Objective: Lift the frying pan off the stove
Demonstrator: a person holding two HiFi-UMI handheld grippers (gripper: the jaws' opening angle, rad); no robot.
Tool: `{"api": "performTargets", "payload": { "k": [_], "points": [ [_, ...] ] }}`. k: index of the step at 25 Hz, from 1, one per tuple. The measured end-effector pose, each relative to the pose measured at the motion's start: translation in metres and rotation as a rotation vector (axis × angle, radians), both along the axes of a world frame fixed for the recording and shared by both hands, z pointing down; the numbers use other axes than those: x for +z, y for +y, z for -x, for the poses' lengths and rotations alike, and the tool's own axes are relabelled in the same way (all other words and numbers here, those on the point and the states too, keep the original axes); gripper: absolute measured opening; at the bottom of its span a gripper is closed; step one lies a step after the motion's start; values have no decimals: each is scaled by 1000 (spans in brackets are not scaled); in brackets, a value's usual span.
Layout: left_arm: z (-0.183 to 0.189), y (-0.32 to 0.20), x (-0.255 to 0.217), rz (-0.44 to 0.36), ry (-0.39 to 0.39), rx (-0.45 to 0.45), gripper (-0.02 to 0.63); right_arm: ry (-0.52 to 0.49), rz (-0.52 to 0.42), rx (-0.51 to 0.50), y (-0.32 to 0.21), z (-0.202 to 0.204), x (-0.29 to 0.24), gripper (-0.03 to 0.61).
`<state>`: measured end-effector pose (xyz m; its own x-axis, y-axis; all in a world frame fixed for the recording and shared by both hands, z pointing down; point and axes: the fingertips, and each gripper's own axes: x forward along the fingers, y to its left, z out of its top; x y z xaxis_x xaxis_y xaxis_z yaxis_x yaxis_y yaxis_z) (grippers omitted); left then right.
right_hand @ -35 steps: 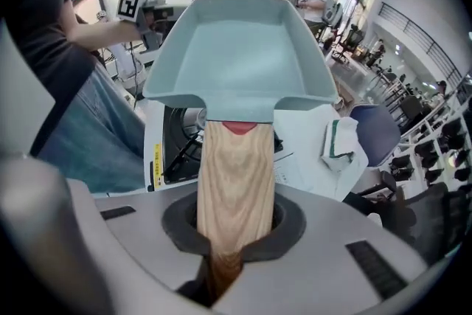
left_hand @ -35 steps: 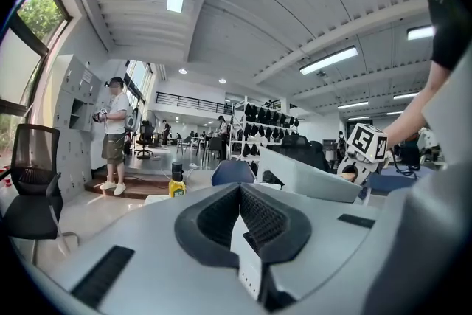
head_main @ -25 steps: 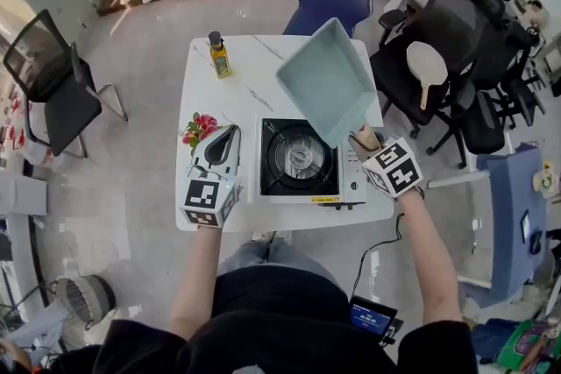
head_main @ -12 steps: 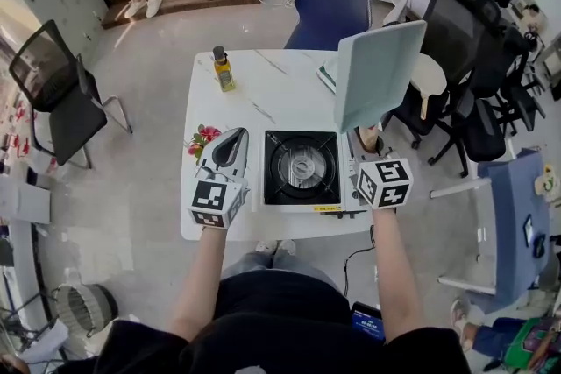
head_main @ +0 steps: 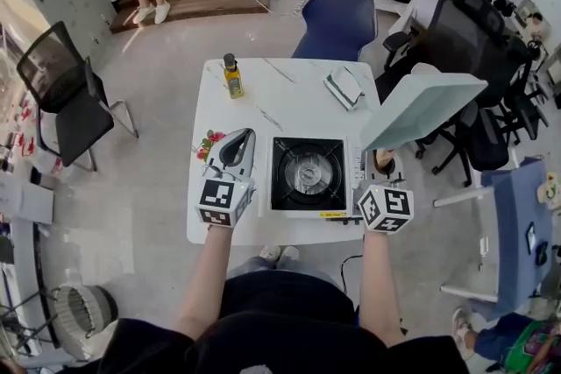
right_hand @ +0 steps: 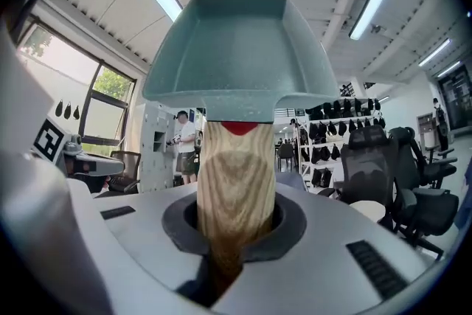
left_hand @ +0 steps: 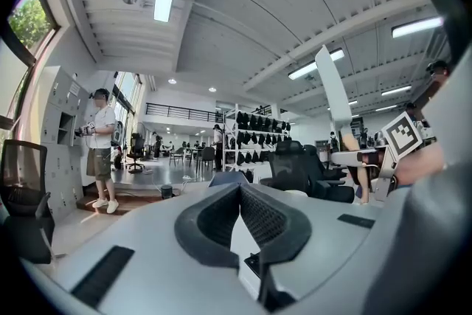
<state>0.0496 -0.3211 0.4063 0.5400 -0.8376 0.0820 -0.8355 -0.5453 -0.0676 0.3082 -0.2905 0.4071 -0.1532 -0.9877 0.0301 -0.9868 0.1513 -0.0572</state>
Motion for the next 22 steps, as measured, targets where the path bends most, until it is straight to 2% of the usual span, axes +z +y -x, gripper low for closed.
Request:
{"api": "performTargets", "payload": {
  "k": [5,14,22],
  "points": [
    [-2,1,0,-2,-1,6,20,15,-7,21,12,0,2,40],
    [-8,0,0,-7,3,12,20,-17,1,69,19,-5,14,37],
    [-10,-1,-1,-9,-4,5,20,-23,11,67,22,-10,19,38]
  ]
}}
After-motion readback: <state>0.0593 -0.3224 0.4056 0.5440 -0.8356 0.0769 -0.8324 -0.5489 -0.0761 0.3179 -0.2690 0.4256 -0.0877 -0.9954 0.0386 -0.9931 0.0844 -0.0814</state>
